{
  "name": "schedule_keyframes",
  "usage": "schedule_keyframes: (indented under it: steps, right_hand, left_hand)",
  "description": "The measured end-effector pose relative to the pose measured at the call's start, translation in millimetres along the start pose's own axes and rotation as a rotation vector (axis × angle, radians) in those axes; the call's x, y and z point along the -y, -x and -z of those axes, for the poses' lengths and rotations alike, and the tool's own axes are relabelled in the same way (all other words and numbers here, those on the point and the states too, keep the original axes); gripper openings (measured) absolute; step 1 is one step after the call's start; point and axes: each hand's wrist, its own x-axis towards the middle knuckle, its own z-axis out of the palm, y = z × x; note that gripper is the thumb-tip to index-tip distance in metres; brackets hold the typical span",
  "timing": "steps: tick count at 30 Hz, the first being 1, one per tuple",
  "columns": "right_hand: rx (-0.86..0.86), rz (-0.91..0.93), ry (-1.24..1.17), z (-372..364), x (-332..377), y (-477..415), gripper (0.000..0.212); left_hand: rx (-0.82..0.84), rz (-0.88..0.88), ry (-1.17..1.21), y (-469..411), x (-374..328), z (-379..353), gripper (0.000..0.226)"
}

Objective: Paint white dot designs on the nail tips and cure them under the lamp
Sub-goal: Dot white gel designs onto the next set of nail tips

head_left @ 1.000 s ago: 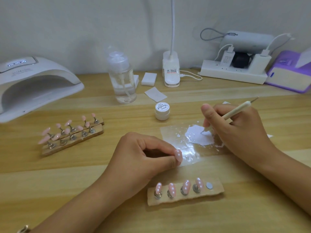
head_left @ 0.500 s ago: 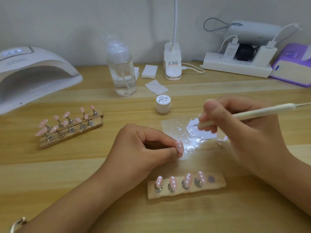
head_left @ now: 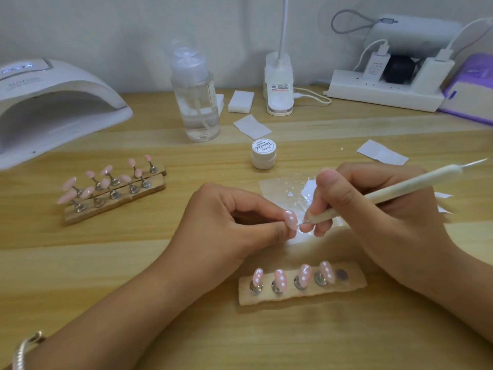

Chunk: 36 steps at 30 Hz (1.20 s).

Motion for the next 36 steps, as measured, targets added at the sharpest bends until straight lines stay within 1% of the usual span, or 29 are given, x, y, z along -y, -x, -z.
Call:
schedule_keyframes:
  steps: [3,11,21,36]
  right_hand:
    - [-0.008,0.002,0.039,-0.4,0.2,0.0,0.035]
    - [-0.006,0.002,0.053,-0.9,-0.6,-0.2,0.033]
    - [0.008,0.019,0.095,0.5,-2.9,0.1,0.033]
    - [0.023,0.013,0.085,0.4,-3.8,0.1,0.033]
  left_hand:
    - [0.000,0.001,-0.002,-0.2,-0.4,-0.6,0.016]
    - [-0.007,0.015,0.010,0.0,-1.6,-1.3,0.013]
    - [-0.007,0.029,0.001,0.0,-2.0,-1.6,0.016]
    - [-0.005,0.018,0.002,0.3,-2.9,-1.3,0.015]
